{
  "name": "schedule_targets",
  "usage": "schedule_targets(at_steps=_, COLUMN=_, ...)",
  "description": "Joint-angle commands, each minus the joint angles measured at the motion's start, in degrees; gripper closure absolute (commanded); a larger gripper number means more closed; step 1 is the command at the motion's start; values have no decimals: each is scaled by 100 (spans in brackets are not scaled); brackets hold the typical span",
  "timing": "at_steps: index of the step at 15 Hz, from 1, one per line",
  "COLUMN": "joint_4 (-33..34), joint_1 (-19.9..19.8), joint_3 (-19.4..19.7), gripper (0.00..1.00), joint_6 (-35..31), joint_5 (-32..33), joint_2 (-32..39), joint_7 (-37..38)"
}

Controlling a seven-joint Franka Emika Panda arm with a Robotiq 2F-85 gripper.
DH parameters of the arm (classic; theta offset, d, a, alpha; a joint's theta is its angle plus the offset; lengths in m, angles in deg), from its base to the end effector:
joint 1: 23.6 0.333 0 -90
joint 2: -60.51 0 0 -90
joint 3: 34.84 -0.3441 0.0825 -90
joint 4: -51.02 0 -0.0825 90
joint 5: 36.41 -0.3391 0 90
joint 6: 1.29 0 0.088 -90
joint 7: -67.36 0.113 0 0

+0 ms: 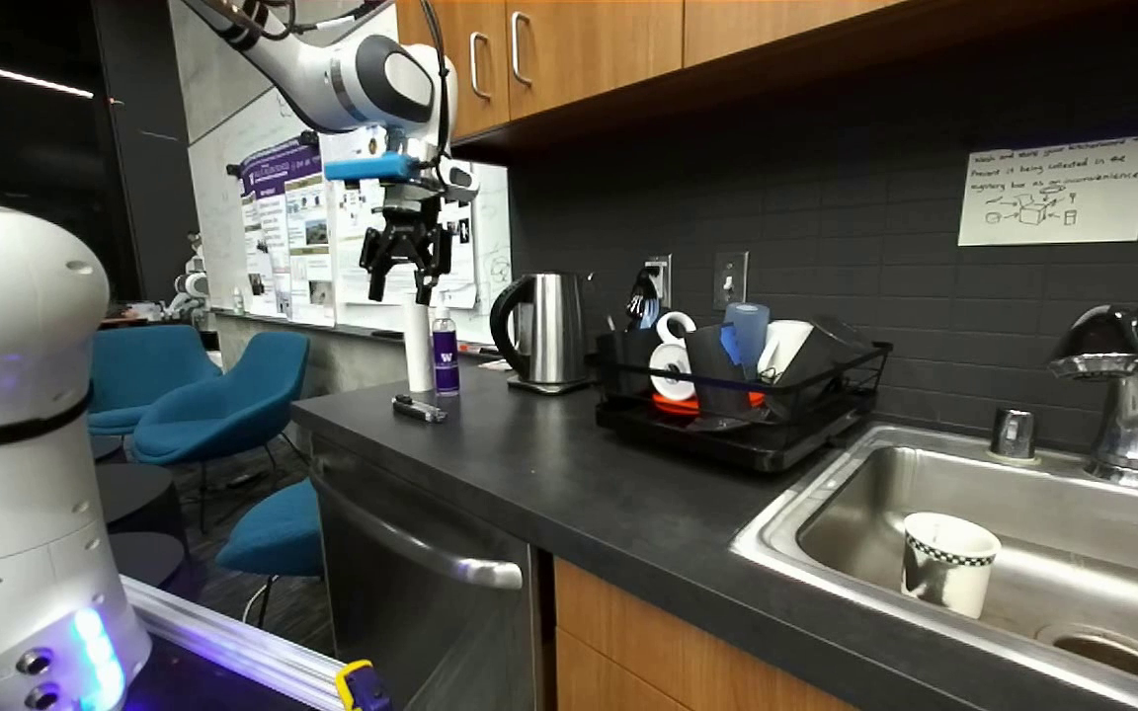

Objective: Remove the pocketknife from the dish rack

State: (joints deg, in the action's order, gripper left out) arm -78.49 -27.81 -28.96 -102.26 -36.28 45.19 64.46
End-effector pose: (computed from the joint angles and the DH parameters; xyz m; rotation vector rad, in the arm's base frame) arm 0.3852 -0.0717 0.4923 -3.0659 0.1811 0.3515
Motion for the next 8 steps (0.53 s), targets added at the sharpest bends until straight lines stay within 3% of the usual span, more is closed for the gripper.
schedule_targets(at_steps=1, joint_4=-161, joint_1=-107, joint_3=190, gripper=0, joint_6=-171, joint_5=-239, joint_2=-428, joint_7=-335)
schedule_targets(at_steps=6, joint_4=-156, joint_1=-234, joint_3=441, gripper=0, joint_6=51, joint_5=-240, joint_2=-713, joint_7=-775)
schedule_targets(at_steps=8, joint_4=-37, joint_1=-223, joint_3=394, gripper=0, joint_6=10, joint_5=-185, joint_2=-516, joint_7=-628)
